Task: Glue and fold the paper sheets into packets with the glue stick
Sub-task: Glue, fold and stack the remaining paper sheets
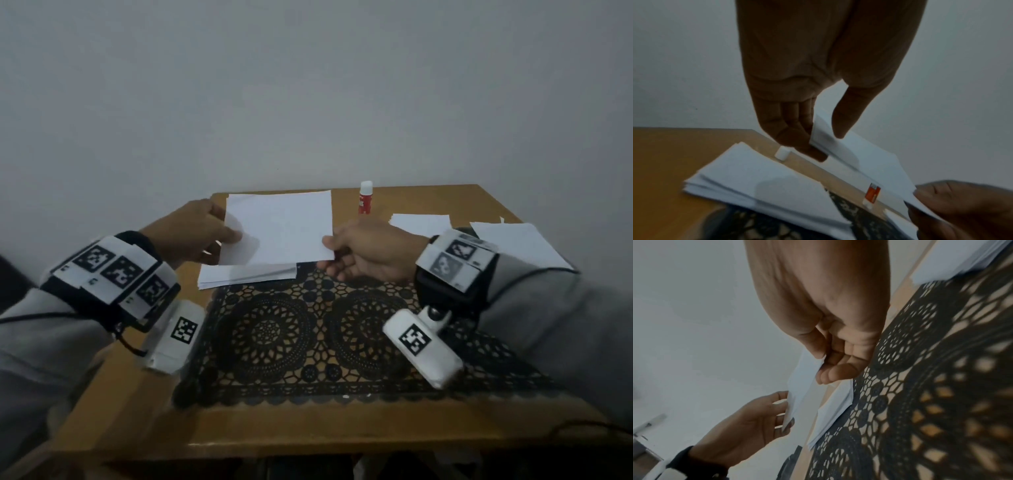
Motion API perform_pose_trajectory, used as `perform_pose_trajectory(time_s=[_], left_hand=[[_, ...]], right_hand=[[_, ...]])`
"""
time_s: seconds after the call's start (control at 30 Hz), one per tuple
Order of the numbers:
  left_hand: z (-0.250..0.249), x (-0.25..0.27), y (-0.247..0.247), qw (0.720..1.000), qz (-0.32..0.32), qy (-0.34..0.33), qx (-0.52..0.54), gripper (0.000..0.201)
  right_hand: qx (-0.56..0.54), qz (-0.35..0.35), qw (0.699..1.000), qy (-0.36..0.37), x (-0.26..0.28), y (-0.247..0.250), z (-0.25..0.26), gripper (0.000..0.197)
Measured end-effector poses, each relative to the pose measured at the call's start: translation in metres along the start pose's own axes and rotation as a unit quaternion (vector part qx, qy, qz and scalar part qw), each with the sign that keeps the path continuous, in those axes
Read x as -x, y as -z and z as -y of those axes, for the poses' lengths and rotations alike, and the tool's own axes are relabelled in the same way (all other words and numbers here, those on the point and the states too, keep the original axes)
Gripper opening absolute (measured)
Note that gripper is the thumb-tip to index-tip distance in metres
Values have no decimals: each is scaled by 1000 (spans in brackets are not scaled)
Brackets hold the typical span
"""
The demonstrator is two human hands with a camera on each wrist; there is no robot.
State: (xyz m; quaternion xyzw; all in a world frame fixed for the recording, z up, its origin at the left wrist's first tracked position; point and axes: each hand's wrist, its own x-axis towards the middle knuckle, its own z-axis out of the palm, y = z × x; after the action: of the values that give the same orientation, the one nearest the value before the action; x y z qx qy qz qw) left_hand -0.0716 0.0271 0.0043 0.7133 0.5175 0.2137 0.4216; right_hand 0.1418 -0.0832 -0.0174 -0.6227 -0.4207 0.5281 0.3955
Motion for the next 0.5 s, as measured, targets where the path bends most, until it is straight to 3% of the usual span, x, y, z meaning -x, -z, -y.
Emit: perform_pose_trajectory(time_s=[0.13, 0.2, 0.33, 0.5], left_hand=[[19, -15, 9, 997, -61, 29, -40, 34], [25, -22, 15, 992, -73, 31, -95, 33], [36, -33, 13, 972, -57, 35, -226, 36], [48, -36, 11, 963, -30, 62, -262, 57]], right_hand=[[102, -29, 994, 6, -29, -20, 5, 14], [169, -53, 984, 8, -43, -27, 6, 17], [236, -59, 970, -21, -61, -36, 7, 21], [233, -85, 969, -10, -68, -40, 7, 22]])
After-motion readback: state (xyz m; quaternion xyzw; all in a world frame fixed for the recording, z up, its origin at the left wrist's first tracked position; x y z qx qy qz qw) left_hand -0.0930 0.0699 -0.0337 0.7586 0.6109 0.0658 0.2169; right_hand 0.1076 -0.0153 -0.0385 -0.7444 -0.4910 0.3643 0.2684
